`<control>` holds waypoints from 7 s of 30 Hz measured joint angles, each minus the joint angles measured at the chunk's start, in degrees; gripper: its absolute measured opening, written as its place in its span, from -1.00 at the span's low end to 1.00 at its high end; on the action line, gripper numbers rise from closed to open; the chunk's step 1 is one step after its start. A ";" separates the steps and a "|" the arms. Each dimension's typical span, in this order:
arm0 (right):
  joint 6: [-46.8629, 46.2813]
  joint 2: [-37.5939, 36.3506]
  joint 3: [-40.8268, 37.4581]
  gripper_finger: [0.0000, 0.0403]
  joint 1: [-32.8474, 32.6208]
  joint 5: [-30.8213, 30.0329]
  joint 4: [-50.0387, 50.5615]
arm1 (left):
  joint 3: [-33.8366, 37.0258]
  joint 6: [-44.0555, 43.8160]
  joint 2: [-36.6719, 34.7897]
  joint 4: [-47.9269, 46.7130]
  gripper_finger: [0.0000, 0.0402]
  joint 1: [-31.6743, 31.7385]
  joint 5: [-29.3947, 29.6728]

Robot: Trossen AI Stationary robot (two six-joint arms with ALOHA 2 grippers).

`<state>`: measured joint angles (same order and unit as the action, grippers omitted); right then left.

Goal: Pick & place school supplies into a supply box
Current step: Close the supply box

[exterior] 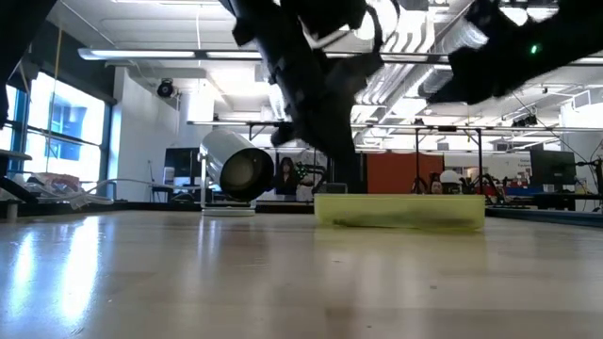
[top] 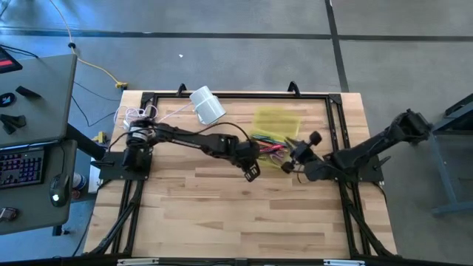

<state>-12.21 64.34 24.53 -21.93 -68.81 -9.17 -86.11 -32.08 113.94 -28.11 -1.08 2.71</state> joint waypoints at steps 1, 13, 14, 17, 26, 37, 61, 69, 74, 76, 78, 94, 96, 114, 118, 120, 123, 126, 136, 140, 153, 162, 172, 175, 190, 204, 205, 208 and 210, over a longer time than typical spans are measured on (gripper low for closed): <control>-5.13 0.00 -0.02 -0.91 1.76 4.04 3.64 | 0.00 0.83 -0.98 -0.56 -0.78 0.00 0.71; -38.44 -2.20 -0.11 -0.99 25.07 24.94 37.63 | -0.01 -2.23 -5.71 -4.35 -0.78 12.96 5.73; -37.40 -2.12 -0.11 -0.99 27.05 27.02 37.85 | -0.02 -2.23 -5.24 -3.71 -0.78 14.74 5.08; -36.40 -2.08 -0.11 -0.99 32.67 29.91 37.66 | 0.20 -1.76 -4.77 -3.46 -0.78 19.62 3.54; -28.98 -2.10 -0.11 -1.00 49.21 43.09 37.33 | 0.06 0.83 -1.11 6.16 -0.90 26.97 -7.97; -24.52 -2.04 -0.11 -1.00 55.72 49.89 34.12 | -5.98 -2.39 3.98 7.31 -0.91 27.34 -3.56; -26.09 -1.97 -13.20 -1.00 60.96 61.22 8.64 | -12.92 -14.12 10.74 -5.58 -0.87 30.76 -15.31; -25.14 -1.84 -12.57 -1.00 60.94 61.23 7.75 | -12.88 -16.23 12.46 -6.10 -0.87 34.29 -19.07; -24.77 -1.60 -12.59 -1.00 60.93 62.67 1.99 | -12.94 -16.13 12.24 -4.45 -0.86 34.03 -20.35; -23.90 -1.60 -12.58 -1.00 60.91 63.38 -0.47 | -12.90 -15.93 12.25 -4.16 -0.86 34.09 -21.06; -23.44 -1.62 -12.57 -1.00 60.91 63.52 -1.06 | -12.87 -15.23 12.32 -2.93 -0.86 34.14 -22.20; -23.46 -1.60 -12.57 -0.99 60.94 62.49 -3.11 | -12.87 -12.74 12.32 -0.42 -0.86 34.12 -23.66; -23.31 -1.60 -12.57 -0.96 60.93 62.63 -3.05 | -12.87 -12.17 12.32 -0.42 -0.86 34.12 -23.69; -28.37 6.30 -12.39 -0.46 60.91 57.94 -8.68 | -12.87 -11.19 12.32 -0.31 -0.86 34.07 -22.86; -29.06 11.16 -9.38 -0.46 60.15 59.91 -8.08 | -12.87 -11.09 12.32 -0.24 -0.86 34.07 -22.81; -28.03 13.78 -6.74 -0.48 59.32 59.00 -5.19 | -12.85 -10.06 12.32 0.02 -0.86 34.07 -22.70; -27.19 17.53 -1.89 -0.54 58.03 55.99 2.81 | -12.85 -8.92 12.32 -0.01 -0.86 34.07 -22.66; -26.01 20.08 1.74 -0.62 56.93 54.00 9.28 | -12.85 -8.30 12.32 -0.07 -0.86 34.07 -22.66; -22.57 20.50 6.28 -0.84 52.92 49.75 11.43 | -12.85 -4.06 12.32 0.03 -0.86 34.07 -22.70; -22.27 20.47 5.50 -0.93 50.42 46.11 11.57 | -12.77 -1.69 11.80 1.43 -0.86 34.07 -23.49; -25.62 20.42 2.71 -0.99 36.80 23.25 11.17 | -12.87 1.88 2.44 2.16 -0.86 32.95 -15.64; -28.32 20.41 2.56 -0.99 25.84 5.65 10.85 | -12.85 1.69 1.56 0.61 -0.86 32.94 -16.77; -28.79 20.41 2.56 -0.99 16.91 -7.00 10.21 | -12.85 -0.28 1.72 -1.46 -0.86 32.94 -18.83; -28.76 20.41 2.58 -0.98 15.55 -8.47 10.14 | -12.84 -0.02 3.39 -5.13 -0.86 32.38 -21.57; -27.84 20.39 2.60 -0.99 12.76 -11.65 9.31 | -12.85 5.00 5.23 -4.78 -0.86 27.93 -35.65; -20.61 20.36 2.60 -0.79 12.80 -6.33 9.05 | -12.85 4.85 5.23 -2.50 -0.86 27.15 -38.35; -20.75 20.35 2.60 -0.76 12.80 -5.86 9.05 | -12.85 4.84 5.23 -2.25 -0.86 27.17 -38.38; -20.74 20.35 2.60 -0.64 12.80 -5.62 8.48 | -12.85 4.83 5.23 -2.04 -0.86 27.19 -38.36; -20.74 20.35 2.60 -0.57 12.80 -5.62 7.98 | -12.85 4.81 5.23 -2.01 -0.86 27.17 -38.94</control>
<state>-32.95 84.68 27.14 -9.13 -74.43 -1.18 -98.96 -27.27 119.17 -30.12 26.09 -36.23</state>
